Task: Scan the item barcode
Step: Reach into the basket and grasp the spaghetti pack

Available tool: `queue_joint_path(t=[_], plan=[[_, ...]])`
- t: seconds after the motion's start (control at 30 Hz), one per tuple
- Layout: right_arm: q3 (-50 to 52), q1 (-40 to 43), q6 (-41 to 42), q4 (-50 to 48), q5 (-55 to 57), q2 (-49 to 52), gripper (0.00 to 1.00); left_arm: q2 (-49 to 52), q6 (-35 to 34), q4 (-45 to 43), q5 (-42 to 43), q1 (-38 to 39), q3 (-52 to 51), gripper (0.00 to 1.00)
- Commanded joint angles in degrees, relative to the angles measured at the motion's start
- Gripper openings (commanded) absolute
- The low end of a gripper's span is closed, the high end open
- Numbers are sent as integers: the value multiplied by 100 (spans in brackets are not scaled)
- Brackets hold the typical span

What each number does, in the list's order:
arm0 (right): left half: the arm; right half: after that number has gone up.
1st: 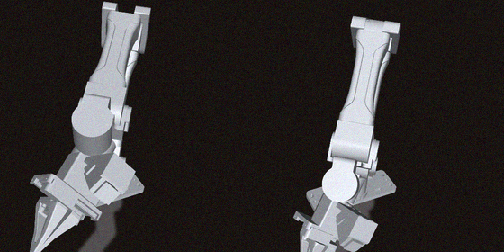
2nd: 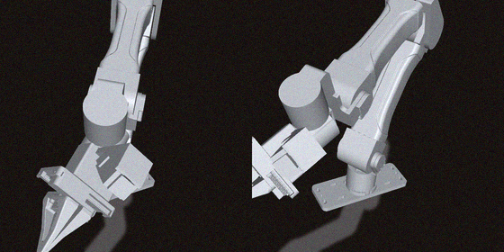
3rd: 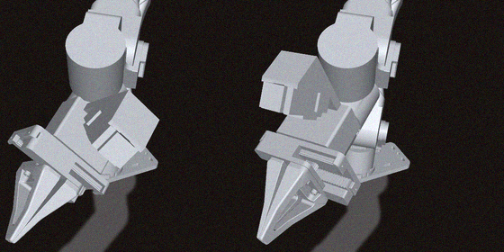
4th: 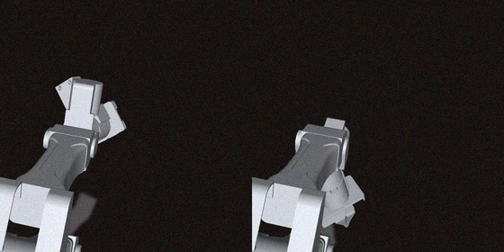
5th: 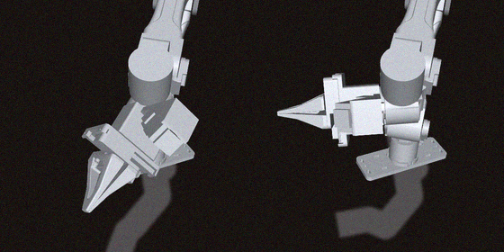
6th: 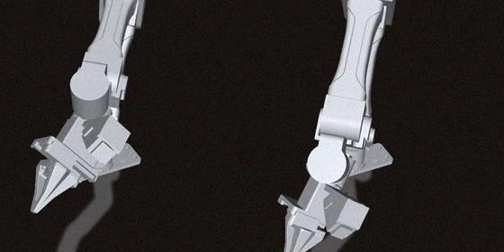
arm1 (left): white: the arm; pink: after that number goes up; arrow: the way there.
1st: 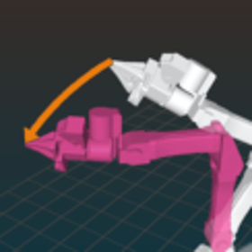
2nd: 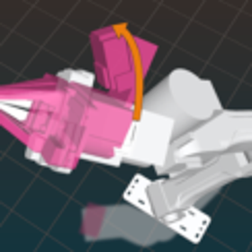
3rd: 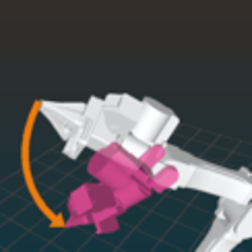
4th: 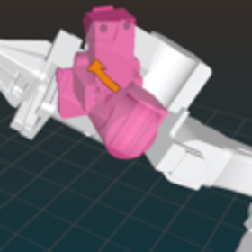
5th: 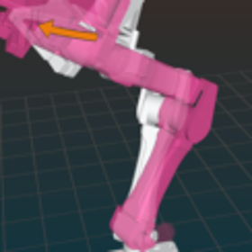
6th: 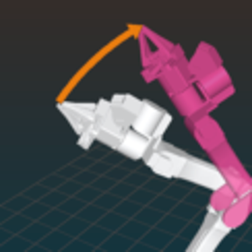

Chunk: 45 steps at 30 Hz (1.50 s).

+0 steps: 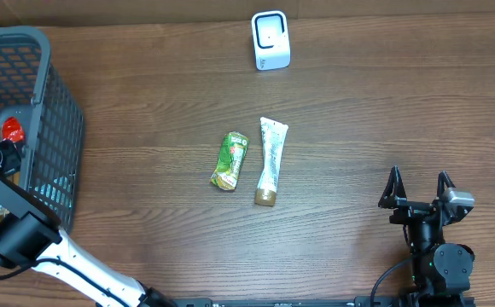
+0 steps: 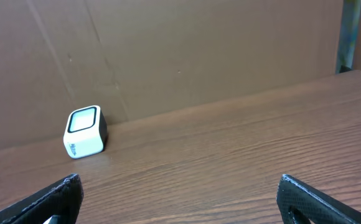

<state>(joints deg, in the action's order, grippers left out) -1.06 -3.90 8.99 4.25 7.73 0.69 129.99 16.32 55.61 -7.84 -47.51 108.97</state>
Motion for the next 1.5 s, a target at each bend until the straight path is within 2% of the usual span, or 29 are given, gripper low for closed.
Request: queue_joint_path(t=[0.0, 0.07, 0.2, 0.3, 0.37, 0.47, 0.77, 1.1, 1.47], plan=[[61, -50, -9, -26, 20, -52, 100, 195, 170, -55, -221, -55, -50, 94], [61, -50, -9, -26, 20, -52, 100, 267, 168, -66, -190, -52, -50, 90], [61, -50, -9, -26, 20, -52, 100, 396, 118, -9, -111, -48, -92, 74], [61, -50, -9, -26, 20, -52, 100, 422, -120, 26, -107, -48, -151, 48], [61, -50, -9, -24, 20, -52, 100, 422, -291, 105, -109, -48, -153, 26], [61, -50, -9, -26, 20, -52, 100, 407, -280, 282, -116, -48, -144, 4], [61, -50, -9, -26, 17, -52, 100, -522, -481, 479, -94, 42, 323, 4], [61, -50, -9, -26, 20, -52, 100, -2271, -1082, 450, 1143, 251, 1613, 4], [61, -50, -9, -26, 20, -52, 100, -3860, -1596, 251, 1534, 911, 1731, 4]])
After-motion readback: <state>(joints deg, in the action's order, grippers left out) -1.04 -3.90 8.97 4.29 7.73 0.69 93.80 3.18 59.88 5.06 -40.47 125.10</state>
